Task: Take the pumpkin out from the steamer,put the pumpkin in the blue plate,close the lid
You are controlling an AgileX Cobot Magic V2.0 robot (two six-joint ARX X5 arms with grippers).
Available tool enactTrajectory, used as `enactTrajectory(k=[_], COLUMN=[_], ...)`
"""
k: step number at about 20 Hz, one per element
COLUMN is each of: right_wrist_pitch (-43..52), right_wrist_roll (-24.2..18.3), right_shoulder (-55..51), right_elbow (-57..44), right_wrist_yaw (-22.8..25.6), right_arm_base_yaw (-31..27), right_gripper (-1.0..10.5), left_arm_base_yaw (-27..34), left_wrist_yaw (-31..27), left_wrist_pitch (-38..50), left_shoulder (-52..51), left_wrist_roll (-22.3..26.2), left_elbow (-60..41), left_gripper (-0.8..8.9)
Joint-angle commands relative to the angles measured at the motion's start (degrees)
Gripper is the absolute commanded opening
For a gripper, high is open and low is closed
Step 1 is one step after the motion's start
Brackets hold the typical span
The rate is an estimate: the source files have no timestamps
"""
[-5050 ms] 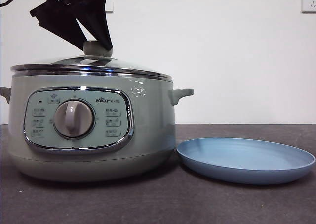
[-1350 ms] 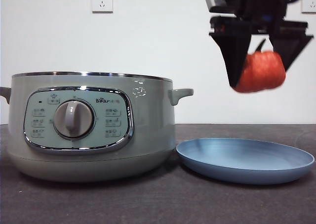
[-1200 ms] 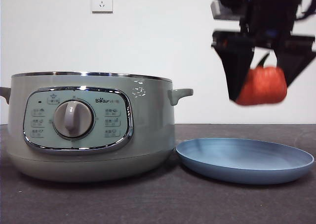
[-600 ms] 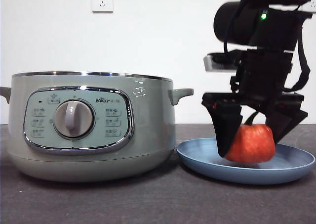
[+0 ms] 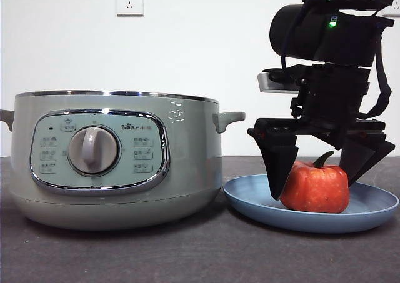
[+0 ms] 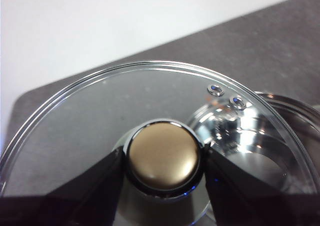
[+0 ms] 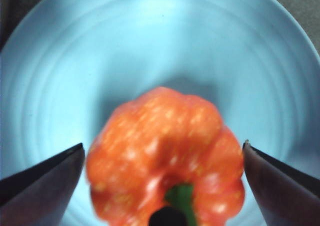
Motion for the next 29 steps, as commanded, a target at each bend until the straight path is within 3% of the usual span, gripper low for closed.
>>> enactTrajectory(k=[1, 7, 17, 29], right_wrist_pitch=[-0.3, -1.4, -1.6, -1.6], right_wrist_roll=[0.6, 0.9, 1.9, 1.9], right_shoulder=[-2.3, -14.7, -36.2, -40.9], right_elbow=[0.0, 0.0, 0.0, 0.0], right_wrist_yaw=[0.0, 0.0, 0.5, 3.3], right_arm_base_yaw=[0.1, 0.1, 0.0, 0.0], right_gripper=[5.4, 5.4, 5.4, 5.4], left_arm_base_yaw=[-0.1, -0.1, -0.1, -0.1], left_wrist_yaw=[2.6, 10.9, 19.1, 22.1], left_wrist_pitch=[3.3, 7.5, 14.5, 14.7], left_shoulder=[1.5, 8.3, 21.7, 30.4], left_wrist_roll=[0.2, 0.1, 0.1, 0.2], left_elbow=[0.8, 0.8, 0.8, 0.8], left_gripper=[-0.08, -0.08, -0.08, -0.08])
